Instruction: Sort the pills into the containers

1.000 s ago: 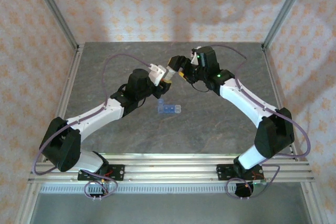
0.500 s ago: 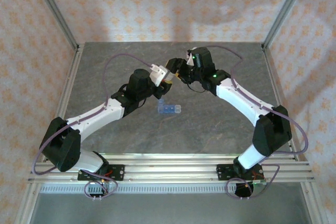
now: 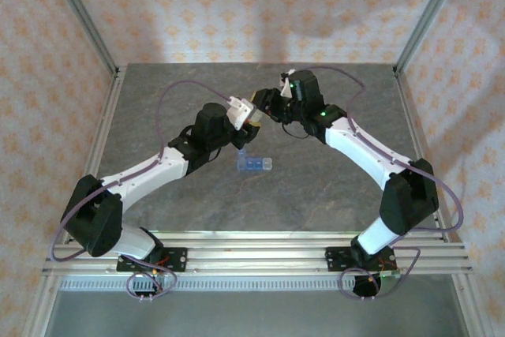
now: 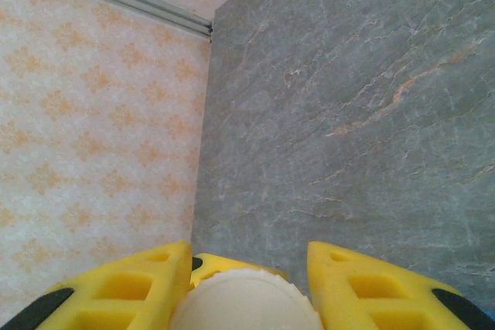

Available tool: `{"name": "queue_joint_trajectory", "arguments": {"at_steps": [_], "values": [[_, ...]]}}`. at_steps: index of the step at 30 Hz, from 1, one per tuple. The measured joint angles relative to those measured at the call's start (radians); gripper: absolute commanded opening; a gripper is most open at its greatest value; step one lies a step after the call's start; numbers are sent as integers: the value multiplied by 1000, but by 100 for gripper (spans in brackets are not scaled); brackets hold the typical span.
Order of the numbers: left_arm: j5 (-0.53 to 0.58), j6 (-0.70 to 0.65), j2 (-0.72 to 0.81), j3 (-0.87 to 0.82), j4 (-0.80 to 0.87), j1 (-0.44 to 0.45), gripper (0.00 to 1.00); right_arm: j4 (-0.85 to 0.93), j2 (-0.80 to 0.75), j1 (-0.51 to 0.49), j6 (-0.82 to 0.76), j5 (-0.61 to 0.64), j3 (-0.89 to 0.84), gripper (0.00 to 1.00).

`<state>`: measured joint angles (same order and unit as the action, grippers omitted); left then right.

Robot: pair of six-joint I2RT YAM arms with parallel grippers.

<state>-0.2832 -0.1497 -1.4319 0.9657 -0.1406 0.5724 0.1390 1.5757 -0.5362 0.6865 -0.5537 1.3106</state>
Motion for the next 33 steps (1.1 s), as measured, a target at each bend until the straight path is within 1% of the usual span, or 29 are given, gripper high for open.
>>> {"name": "queue_joint_trajectory", "arguments": {"at_steps": [2, 5, 7, 9, 13, 17, 20, 25, 29, 33], "values": [[-50, 13, 0, 6, 17, -13, 0, 3, 0, 10, -58, -30, 0, 27], [-147, 39, 0, 8, 20, -39, 0, 2, 0, 38, -159, -122, 0, 26], [-207, 58, 0, 7, 19, -53, 0, -7, 0, 70, -230, -188, -2, 26], [-265, 74, 1, 2, 16, -63, 0, -49, 0, 122, -275, -244, -16, 26], [-337, 90, 5, -3, 5, -64, 0, -97, 17, 211, -296, -289, -43, 26], [-363, 97, 5, -12, -2, -64, 0, -118, 21, 211, -296, -290, -72, 27], [-363, 97, 6, -13, -6, -64, 0, -93, 18, 202, -298, -246, -103, 28], [-321, 98, 17, -37, -14, -64, 0, 5, 16, 201, -308, -100, -160, 29], [-248, 101, 24, -58, -25, -64, 0, 74, 16, 201, -309, 29, -239, 29], [-166, 108, 35, -79, -31, -64, 0, 149, 28, 195, -309, 169, -272, 29]]}}
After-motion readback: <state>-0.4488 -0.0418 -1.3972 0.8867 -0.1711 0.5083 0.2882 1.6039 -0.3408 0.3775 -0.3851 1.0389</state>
